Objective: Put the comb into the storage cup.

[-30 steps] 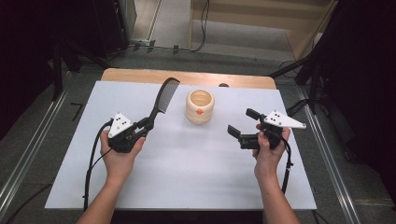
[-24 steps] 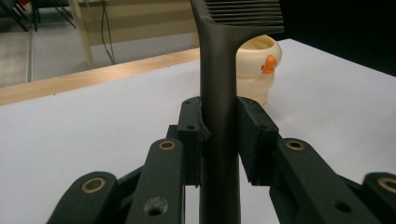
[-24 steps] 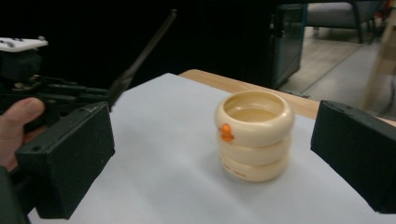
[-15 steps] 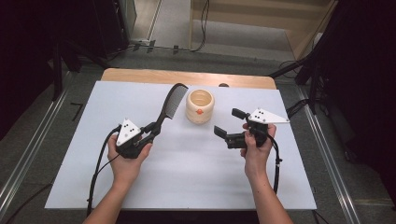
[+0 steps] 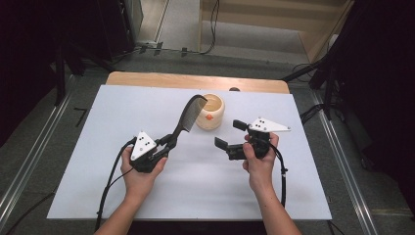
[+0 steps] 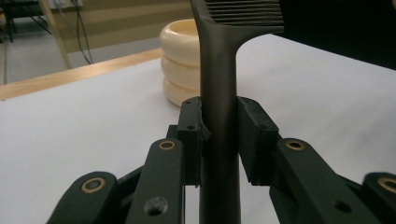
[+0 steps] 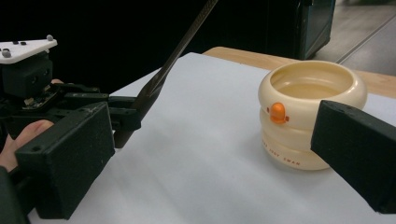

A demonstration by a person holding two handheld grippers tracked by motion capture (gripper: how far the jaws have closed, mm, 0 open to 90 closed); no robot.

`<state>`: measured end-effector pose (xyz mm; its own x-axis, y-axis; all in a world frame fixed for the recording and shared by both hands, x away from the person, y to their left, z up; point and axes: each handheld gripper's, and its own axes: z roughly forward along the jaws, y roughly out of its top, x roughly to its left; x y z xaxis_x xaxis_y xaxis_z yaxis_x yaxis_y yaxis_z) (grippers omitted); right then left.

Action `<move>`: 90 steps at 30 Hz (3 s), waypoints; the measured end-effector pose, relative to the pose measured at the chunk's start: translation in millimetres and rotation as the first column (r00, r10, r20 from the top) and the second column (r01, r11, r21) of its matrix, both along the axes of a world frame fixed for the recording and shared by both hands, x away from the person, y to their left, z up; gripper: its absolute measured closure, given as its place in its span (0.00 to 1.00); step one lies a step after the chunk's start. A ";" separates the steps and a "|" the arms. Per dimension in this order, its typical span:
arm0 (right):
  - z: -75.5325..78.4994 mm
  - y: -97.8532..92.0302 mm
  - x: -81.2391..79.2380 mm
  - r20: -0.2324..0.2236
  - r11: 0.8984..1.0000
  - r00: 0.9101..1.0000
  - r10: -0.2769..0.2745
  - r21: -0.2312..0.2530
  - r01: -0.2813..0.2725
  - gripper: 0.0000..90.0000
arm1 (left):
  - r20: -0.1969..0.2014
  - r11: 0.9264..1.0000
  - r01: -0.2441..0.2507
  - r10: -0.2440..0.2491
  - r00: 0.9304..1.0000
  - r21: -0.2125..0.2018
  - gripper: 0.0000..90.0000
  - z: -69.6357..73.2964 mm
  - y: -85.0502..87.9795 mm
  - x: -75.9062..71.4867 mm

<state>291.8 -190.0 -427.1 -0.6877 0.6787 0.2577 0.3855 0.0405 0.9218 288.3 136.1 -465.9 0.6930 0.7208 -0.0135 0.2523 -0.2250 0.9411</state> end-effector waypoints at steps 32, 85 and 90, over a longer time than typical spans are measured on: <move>-9.1 26.3 2.0 -0.133 0.994 0.988 -0.073 0.067 0.083 0.27 | 0.025 0.995 0.092 -0.092 0.995 0.025 0.80 -16.8 -44.1 -23.9; -12.9 20.1 -9.0 -0.112 0.980 0.993 -0.018 0.195 0.040 0.92 | -0.065 0.978 0.187 -0.193 0.979 -0.095 0.00 -17.3 -17.2 -20.9; -10.7 18.5 -8.8 -0.099 0.983 0.995 -0.019 0.182 0.037 0.92 | -0.055 0.981 0.170 -0.175 0.983 -0.089 0.00 -17.4 -4.3 -20.1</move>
<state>283.0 -171.5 -437.9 -0.6346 0.6328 0.4437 0.4716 -0.1377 0.8710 268.3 131.8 -483.2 0.8028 0.5850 -0.1156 0.2751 -0.1913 0.9422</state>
